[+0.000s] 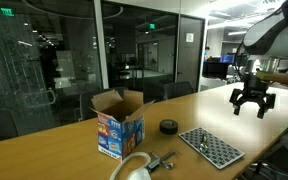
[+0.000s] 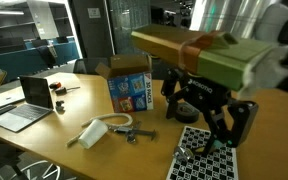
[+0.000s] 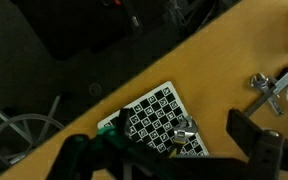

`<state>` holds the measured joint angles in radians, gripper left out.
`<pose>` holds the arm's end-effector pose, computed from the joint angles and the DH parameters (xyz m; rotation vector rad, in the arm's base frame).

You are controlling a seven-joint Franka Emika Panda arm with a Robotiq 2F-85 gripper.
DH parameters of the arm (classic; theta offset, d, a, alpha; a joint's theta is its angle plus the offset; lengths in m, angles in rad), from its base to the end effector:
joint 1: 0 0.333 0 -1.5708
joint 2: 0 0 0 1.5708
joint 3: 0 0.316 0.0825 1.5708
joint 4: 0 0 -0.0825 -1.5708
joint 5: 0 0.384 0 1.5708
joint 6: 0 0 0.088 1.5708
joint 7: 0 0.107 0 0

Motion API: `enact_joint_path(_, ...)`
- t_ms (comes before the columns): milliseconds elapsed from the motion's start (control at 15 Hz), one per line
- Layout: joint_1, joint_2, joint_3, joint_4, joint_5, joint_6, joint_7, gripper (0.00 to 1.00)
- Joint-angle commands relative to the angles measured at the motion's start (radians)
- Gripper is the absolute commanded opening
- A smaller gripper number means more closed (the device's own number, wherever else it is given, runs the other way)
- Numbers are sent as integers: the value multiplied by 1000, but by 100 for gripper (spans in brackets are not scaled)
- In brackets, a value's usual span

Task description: Put the tool inside the box.

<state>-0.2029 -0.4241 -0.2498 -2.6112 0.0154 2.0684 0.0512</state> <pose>0.3449 -0.1630 0.3790 -2.9125 0.7191 0.1604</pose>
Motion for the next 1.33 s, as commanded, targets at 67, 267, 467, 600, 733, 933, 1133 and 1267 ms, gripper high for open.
enact_joint_path(67, 1, 140, 80, 59, 39, 100, 168, 100)
enact_joint_path(267, 22, 238, 98, 73, 77, 205, 189, 100)
enact_joint_path(467, 43, 353, 105, 94, 120, 311, 166, 100)
enact_joint_path(600, 50, 439, 108, 119, 125, 362, 172, 100)
enact_joint_path(733, 53, 526, 107, 155, 119, 387, 192, 100)
enact_joint_path(933, 59, 653, 94, 225, 93, 393, 280, 100)
enact_joint_path(1133, 47, 756, 91, 308, 164, 376, 299, 100)
enact_joint_path(1267, 38, 809, 97, 360, 214, 367, 294, 100)
